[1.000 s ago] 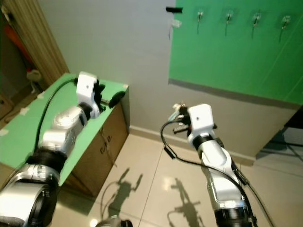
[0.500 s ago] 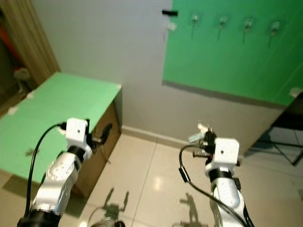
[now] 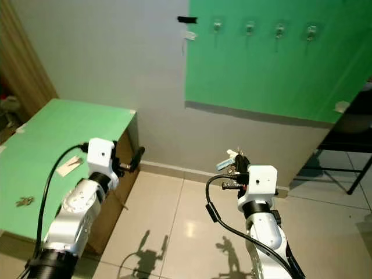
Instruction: Hang keys on a hook
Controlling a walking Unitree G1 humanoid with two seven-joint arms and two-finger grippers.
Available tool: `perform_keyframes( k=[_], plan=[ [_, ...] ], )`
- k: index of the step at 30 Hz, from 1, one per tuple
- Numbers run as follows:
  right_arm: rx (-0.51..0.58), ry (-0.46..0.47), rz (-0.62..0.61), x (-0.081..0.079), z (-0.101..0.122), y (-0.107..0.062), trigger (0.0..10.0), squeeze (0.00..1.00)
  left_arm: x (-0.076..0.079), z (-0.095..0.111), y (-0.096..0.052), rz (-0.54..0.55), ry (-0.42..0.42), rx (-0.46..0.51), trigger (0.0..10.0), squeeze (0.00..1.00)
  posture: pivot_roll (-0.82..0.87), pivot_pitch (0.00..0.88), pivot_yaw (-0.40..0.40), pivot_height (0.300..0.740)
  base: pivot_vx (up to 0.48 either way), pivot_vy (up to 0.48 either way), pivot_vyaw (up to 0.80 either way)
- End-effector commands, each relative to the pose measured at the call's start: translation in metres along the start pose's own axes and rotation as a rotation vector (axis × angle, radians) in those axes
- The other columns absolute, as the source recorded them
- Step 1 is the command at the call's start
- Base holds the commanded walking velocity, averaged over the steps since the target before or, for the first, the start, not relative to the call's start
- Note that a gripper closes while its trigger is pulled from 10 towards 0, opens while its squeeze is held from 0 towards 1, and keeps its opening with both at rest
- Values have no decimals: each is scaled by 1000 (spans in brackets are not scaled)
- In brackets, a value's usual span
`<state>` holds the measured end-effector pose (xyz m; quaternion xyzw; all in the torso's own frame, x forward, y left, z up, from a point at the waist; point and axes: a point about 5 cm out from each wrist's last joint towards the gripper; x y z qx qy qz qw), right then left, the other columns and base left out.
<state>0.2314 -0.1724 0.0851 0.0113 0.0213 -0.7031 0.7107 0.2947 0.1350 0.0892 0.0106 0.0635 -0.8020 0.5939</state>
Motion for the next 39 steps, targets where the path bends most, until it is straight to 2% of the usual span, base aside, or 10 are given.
perform_keyframes(
  k=[1,5,14,26,31,39],
  plan=[
    [14,9,-12,3,2,2,0,0,6,3,4,-34,-1,-2,10000,0,-157,0,64,740,292,-379,0],
    [-18,-5,-2,-2,-2,6,0,0,1,0,10,-20,33,-27,10000,0,-161,0,68,740,145,-190,-192],
    [-4,-13,8,-4,-1,12,0,0,-6,8,14,-9,8,-2,10000,0,-156,0,66,740,30,0,-580],
    [-27,-26,48,-13,-6,17,0,0,-8,12,21,-17,68,-4,10000,0,-147,0,66,740,443,0,0],
    [-13,-16,50,-13,-5,20,0,0,-8,12,24,-17,59,-1,10000,0,-149,0,69,740,472,0,-608],
    [-5,-15,80,-12,-3,22,0,0,-8,12,26,-25,75,-1,10000,0,-147,0,71,740,472,0,0]
  ],
)
Point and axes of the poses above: a point about 5 cm out from each wrist's last joint towards the gripper, its own y axis pointing out of the wrist towards the gripper, its own z axis along the axis of the wrist's last joint, x = y × z, and after that the axes turned 4 degrees about y, right-handed
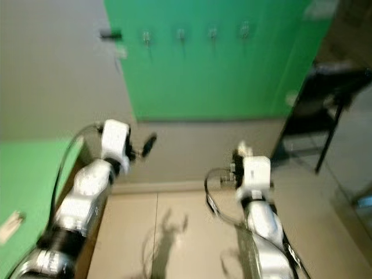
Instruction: Hang keys on a hook
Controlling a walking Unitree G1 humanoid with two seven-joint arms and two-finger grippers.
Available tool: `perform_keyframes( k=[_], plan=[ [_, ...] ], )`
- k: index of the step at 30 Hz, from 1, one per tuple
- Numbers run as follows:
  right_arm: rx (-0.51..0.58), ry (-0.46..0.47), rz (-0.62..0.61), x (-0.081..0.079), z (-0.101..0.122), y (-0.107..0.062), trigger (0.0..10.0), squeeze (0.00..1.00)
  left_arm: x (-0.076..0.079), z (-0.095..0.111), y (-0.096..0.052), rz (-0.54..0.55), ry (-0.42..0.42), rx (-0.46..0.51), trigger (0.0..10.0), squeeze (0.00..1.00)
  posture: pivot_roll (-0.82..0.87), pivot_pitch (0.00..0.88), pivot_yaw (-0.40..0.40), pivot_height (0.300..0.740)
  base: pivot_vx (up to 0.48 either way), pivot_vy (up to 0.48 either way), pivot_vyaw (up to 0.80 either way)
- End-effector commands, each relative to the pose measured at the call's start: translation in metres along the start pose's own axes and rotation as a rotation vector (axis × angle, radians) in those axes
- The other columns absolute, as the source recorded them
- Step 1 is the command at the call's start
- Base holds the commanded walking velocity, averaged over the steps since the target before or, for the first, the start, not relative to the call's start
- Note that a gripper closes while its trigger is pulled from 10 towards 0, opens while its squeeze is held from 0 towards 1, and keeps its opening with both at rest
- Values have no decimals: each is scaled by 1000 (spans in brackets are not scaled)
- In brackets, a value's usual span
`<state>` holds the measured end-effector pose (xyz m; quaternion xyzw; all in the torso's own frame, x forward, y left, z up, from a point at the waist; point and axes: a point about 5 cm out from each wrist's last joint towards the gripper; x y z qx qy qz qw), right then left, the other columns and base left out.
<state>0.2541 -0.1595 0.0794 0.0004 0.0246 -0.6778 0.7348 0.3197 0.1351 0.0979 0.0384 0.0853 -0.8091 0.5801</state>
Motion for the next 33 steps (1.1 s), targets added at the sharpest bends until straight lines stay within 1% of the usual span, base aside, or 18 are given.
perform_keyframes(
  k=[1,10,11,13,14,15,16,17,18,19,22,24,29,33],
  plan=[
    [16,-5,12,0,3,-1,0,0,-1,2,4,4,2,0,10000,0,-147,0,71,740,469,0,0],
    [22,-3,45,-2,4,1,0,0,-3,3,5,12,3,6,10000,0,-142,0,69,740,472,0,0],
    [18,8,93,-5,8,4,0,0,-3,2,4,14,-11,11,10000,0,-141,0,69,740,472,0,0],
    [17,14,176,-9,18,8,0,0,-3,1,4,24,-13,8,10000,0,-142,0,70,740,469,0,0],
    [20,14,202,-10,21,9,0,0,-3,0,4,28,-11,4,10000,0,-145,0,70,740,0,0,0],
    [27,8,247,-12,30,12,0,0,-3,-1,4,31,-22,1,10000,0,-146,0,70,740,0,0,0],
    [27,8,247,-12,30,12,0,0,-3,-1,4,31,-22,1,10000,0,-146,0,70,740,0,0,0],
    [46,-26,340,-14,48,17,0,0,-3,-1,5,32,-25,-2,10000,0,-148,0,69,740,0,0,0],
    [46,-26,340,-14,48,17,0,0,-3,-1,5,32,-25,-2,10000,0,-148,0,69,740,0,0,0],
    [65,-43,400,-16,62,21,0,0,-2,-1,5,32,-22,-2,10000,0,-150,0,70,740,0,0,0],
    [92,-93,490,-19,83,27,0,0,-1,-1,6,29,-25,1,10000,0,-150,0,68,740,0,0,0],
    [117,-101,512,-20,95,32,0,0,1,0,7,24,-24,5,10000,0,-148,0,67,740,0,0,0],
    [156,-73,541,-23,120,43,0,0,2,1,7,22,-19,13,10000,0,-135,0,60,740,0,0,0],
    [163,-90,584,-26,130,47,0,0,2,2,7,23,-18,16,10000,0,-129,0,56,740,0,0,0]
  ],
)
Point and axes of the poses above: a point about 5 cm out from each wrist's last joint towards the gripper, its own y axis pointing out of the wrist towards the gripper, its own z axis along the axis of the wrist's last joint, x = y × z, and after that the axes turned 4 degrees about y, right-handed
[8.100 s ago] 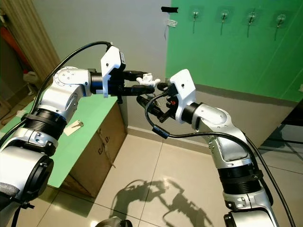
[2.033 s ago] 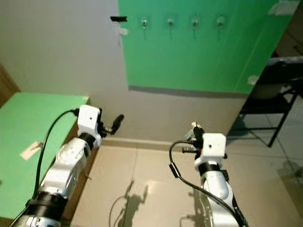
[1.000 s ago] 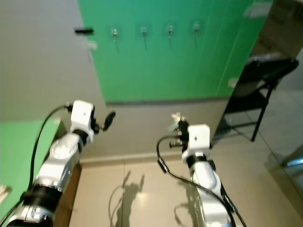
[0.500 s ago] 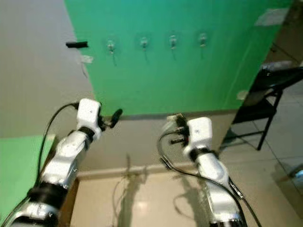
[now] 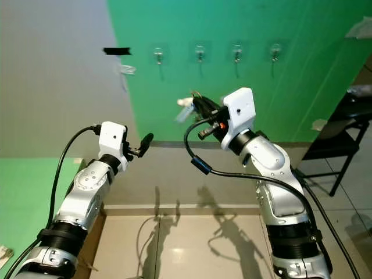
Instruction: Hang keys on a hook
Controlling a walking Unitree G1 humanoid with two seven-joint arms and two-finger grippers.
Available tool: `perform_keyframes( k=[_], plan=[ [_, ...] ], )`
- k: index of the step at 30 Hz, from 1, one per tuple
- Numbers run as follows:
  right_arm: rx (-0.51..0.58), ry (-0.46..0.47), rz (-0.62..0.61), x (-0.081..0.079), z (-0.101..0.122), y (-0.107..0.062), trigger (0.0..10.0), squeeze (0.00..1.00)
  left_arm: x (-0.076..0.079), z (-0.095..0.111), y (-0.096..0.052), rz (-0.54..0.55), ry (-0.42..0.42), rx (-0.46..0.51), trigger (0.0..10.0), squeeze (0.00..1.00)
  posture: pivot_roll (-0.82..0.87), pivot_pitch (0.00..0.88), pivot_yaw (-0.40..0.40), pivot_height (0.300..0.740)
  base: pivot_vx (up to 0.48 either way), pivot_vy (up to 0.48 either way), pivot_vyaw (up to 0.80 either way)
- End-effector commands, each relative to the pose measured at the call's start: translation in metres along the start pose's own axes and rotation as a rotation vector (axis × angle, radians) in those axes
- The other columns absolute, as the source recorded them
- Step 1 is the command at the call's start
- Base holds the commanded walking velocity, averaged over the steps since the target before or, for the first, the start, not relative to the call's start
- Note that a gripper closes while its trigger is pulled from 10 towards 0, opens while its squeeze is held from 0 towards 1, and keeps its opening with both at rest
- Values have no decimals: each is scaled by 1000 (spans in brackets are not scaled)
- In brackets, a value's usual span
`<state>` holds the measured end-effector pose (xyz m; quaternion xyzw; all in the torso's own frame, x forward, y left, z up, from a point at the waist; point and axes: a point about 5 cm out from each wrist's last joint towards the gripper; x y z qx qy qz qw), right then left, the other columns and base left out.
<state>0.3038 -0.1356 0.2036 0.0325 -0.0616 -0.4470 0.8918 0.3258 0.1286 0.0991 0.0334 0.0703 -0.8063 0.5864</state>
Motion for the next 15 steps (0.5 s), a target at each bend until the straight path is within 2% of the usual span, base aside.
perform_keyframes(
  k=[1,6,10,15],
  plan=[
    [9,-10,41,1,10,3,0,0,-2,0,0,9,9,1,10000,0,-127,0,54,740,0,0,0],
    [24,-13,28,11,19,11,0,0,-2,2,1,11,13,6,10000,0,-125,0,50,740,0,0,0],
    [50,-2,-60,31,23,20,0,0,0,3,2,2,17,9,10000,0,-119,0,46,740,0,0,0],
    [68,19,-111,40,22,26,0,0,3,3,2,-7,21,8,10000,0,-117,0,45,740,0,0,0]
  ],
)
Point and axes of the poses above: a point about 5 cm out from each wrist's last joint towards the gripper, its own y axis pointing out of the wrist towards the gripper, its own z axis along the axis of the wrist's last joint, x = y × z, and after that the axes turned 4 degrees about y, right-handed
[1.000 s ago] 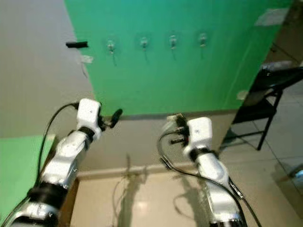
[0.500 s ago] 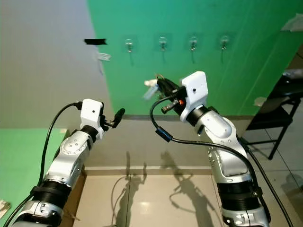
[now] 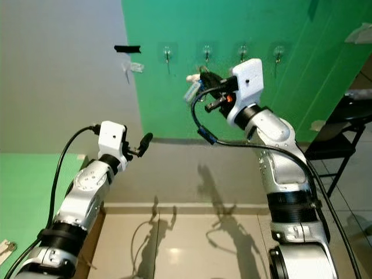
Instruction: Hang keys on a hook
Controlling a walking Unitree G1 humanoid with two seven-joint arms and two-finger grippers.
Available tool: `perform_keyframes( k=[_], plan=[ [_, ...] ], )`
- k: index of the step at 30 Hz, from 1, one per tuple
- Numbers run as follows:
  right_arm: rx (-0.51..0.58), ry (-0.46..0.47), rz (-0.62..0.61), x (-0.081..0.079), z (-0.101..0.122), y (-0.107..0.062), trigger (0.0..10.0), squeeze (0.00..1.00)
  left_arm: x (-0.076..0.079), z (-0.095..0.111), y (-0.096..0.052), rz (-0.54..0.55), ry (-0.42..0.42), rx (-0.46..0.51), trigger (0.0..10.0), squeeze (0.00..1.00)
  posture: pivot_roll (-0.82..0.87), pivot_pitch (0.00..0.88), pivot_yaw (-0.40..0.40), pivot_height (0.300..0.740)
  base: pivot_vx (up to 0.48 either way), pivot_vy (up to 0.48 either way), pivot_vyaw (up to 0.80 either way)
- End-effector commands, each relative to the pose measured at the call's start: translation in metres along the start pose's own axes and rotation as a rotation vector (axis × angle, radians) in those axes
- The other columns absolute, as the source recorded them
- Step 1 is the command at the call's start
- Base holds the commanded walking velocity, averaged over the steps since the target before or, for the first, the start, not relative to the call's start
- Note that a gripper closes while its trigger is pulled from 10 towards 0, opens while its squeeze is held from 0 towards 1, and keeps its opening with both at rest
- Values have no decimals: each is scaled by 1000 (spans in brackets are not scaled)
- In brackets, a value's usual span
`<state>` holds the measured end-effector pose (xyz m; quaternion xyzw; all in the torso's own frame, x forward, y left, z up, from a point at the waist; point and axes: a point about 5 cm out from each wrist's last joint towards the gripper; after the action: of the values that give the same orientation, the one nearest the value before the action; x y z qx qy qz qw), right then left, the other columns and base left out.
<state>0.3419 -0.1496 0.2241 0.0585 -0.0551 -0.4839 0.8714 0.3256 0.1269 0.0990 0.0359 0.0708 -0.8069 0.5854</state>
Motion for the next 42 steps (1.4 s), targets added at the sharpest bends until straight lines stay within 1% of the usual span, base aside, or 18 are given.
perform_keyframes(
  k=[1,2,10,12,13,14,17,22,24,27,28,29,32,33,34,36,37,42],
  plan=[
    [36,-3,-32,6,7,5,0,0,2,3,2,-11,19,6,10000,0,-111,0,42,740,0,0,0],
    [42,9,-39,7,6,8,0,0,4,3,1,-21,26,9,10000,0,-106,0,39,740,0,0,0],
    [54,38,-60,10,1,15,0,0,7,4,-1,-28,27,15,10000,0,-94,0,30,740,0,0,0],
    [57,40,-54,11,2,21,0,0,8,4,-1,-33,28,16,10000,0,-92,0,26,740,0,0,0],
    [57,40,-54,11,2,21,0,0,8,4,-1,-33,28,16,10000,0,-92,0,26,740,0,0,0],
    [63,47,-55,12,3,25,0,0,9,4,0,-36,28,18,10000,0,-89,0,25,740,0,0,0],
    [74,72,-61,14,4,28,0,0,10,5,0,-36,28,20,10000,0,-82,0,20,740,0,0,0],
    [101,147,-133,29,8,35,0,0,8,6,-1,-26,31,27,10000,0,-61,0,7,740,0,0,0],
    [103,157,-144,32,8,36,0,0,7,6,-2,-23,32,26,10000,0,-46,0,0,740,0,0,0],
    [111,204,-178,42,8,40,0,0,5,4,-5,-12,35,25,10000,0,-24,0,-10,740,0,0,0],
    [111,204,-178,42,8,40,0,0,5,4,-5,-12,35,25,10000,0,-24,0,-10,740,0,0,0],
    [117,240,-195,46,8,41,0,0,4,4,-7,-8,36,24,10000,0,-16,0,-12,740,0,0,0],
    [118,302,-214,52,6,42,0,0,3,4,-9,-2,39,22,10000,0,-8,0,-14,740,0,0,0],
    [118,302,-214,52,6,42,0,0,3,4,-9,-2,39,22,10000,0,-8,0,-14,740,0,0,0],
    [116,340,-209,52,5,43,0,0,2,3,-10,3,41,21,10000,0,-3,0,-15,740,0,0,0],
    [116,349,-205,52,5,44,0,0,1,3,-10,5,42,20,10000,0,-1,0,-15,740,0,0,0],
    [109,373,-183,49,2,45,0,0,0,3,-12,9,42,18,10000,0,4,0,-17,740,0,0,0],
    [103,426,-147,45,-3,48,0,0,0,1,-15,15,40,13,10000,0,8,0,-19,740,0,0,0]
  ],
)
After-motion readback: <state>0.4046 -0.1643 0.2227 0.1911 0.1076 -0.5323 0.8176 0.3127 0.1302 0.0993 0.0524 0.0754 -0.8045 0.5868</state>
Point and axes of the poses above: a point about 5 cm out from each wrist's last joint towards the gripper, its own y axis pointing out of the wrist towards the gripper, its own z axis along the axis of the wrist's last joint, x = y × z, and after that the axes turned 4 degrees about y, right-handed
